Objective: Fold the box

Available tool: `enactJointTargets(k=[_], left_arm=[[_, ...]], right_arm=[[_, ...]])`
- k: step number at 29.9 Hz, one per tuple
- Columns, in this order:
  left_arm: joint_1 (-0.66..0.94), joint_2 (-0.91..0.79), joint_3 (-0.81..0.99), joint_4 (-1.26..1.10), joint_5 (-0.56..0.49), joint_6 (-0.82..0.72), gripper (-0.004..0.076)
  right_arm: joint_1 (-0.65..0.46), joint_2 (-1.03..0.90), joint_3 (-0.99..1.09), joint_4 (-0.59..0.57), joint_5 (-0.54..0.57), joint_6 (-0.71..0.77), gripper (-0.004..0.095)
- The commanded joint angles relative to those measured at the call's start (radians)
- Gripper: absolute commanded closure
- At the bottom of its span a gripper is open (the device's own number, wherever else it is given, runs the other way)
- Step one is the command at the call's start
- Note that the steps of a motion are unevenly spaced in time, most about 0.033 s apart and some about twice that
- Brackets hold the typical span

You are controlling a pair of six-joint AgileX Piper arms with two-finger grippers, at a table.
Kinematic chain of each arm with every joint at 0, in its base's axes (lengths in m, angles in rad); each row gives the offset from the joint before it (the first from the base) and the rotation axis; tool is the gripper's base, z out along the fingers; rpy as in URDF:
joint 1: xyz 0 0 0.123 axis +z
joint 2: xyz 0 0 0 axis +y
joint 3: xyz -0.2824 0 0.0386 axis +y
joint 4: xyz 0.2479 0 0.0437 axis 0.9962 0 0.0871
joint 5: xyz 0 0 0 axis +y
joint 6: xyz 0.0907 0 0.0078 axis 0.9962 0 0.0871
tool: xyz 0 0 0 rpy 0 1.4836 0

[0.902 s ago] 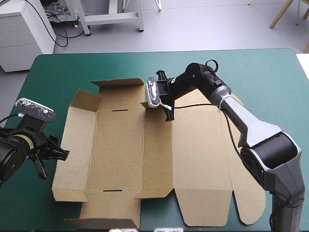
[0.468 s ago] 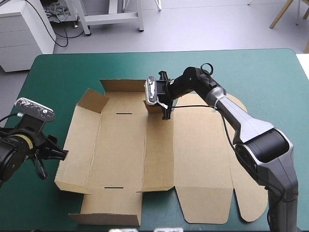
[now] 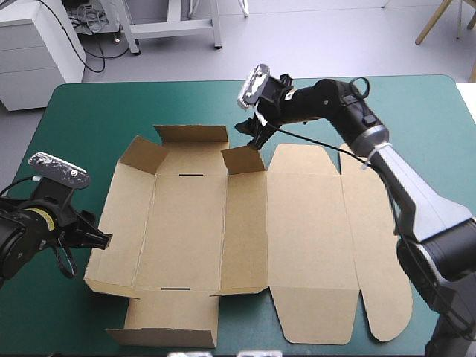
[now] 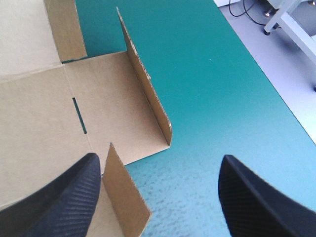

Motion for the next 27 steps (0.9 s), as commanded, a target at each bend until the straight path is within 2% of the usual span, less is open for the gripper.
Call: enactJointTargets(k=[1, 5, 10, 16, 21, 27], left_arm=[[-0.005, -0.008, -0.043, -0.001, 0.039, -0.010, 0.0331], [-0.005, -0.008, -0.095, -0.001, 0.014, -0.017, 0.0331], [-0.005, 0.023, -0.184, -0.012, -0.007, -0.021, 0.0331], [-0.005, 0.132, -0.261, -0.151, -0.010, 0.013, 0.0331], [-0.005, 0.255, -0.302, -0.176, 0.029, 0.051, 0.0330], [0.081, 0.309, -0.285, -0.226, 0.050, 0.081, 0.0246]], right_arm=[[-0.031, -0.138, -0.034, -0.034, 0.067, 0.148, 0.0274], [-0.086, -0.215, -0.034, -0.084, 0.196, 0.311, 0.0274], [-0.171, -0.280, -0.034, -0.086, 0.371, 0.521, 0.0274], [-0.194, -0.342, -0.009, -0.196, 0.375, 0.663, 0.0274], [-0.194, -0.372, -0.009, -0.296, 0.375, 0.739, 0.0273], [-0.194, -0.376, -0.009, -0.362, 0.375, 0.798, 0.0273]])
